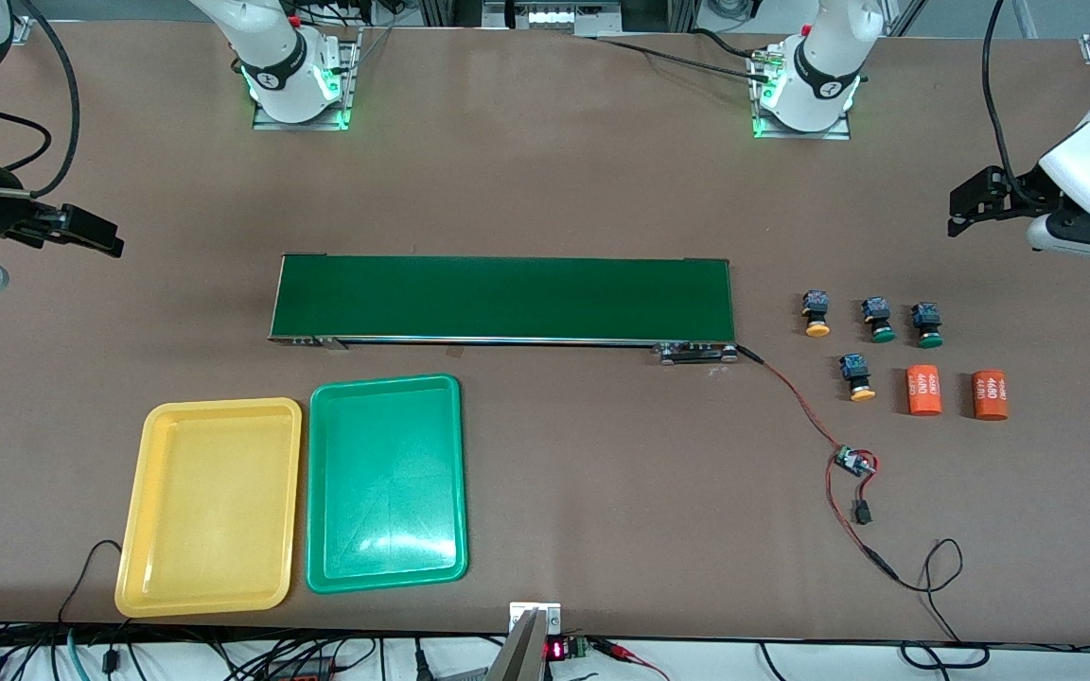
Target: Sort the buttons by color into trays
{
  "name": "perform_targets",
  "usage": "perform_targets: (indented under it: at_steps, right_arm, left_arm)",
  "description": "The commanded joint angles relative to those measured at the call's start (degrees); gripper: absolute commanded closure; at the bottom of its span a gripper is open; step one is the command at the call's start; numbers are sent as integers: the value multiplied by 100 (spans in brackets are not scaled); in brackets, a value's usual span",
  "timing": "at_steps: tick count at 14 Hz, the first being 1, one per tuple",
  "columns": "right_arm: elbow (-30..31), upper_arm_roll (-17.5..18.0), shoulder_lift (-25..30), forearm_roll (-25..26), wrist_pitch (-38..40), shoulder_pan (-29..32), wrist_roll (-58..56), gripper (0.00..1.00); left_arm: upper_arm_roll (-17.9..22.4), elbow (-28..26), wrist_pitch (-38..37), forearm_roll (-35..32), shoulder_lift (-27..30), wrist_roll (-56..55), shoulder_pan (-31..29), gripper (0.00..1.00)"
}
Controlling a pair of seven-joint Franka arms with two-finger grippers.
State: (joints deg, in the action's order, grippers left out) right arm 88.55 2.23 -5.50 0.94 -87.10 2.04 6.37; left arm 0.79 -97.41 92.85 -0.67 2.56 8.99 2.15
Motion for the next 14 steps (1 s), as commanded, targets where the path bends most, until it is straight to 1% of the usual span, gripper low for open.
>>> perform_targets:
  at_steps: [1,12,14]
  right_arm:
    - [-154,-4,-65,-24,-26,-10,-92,0]
    - [-215,-4,-117,-24,-36,-19,-75,0]
    - [-215,-4,-117,-24,-35,-19,-66,0]
  left_arm:
    - [27,64,-66,-100,8,76,31,0]
    - [62,64,-144,-91,-10,85,23,0]
    - [97,64,-153,-83,-89,76,-38,0]
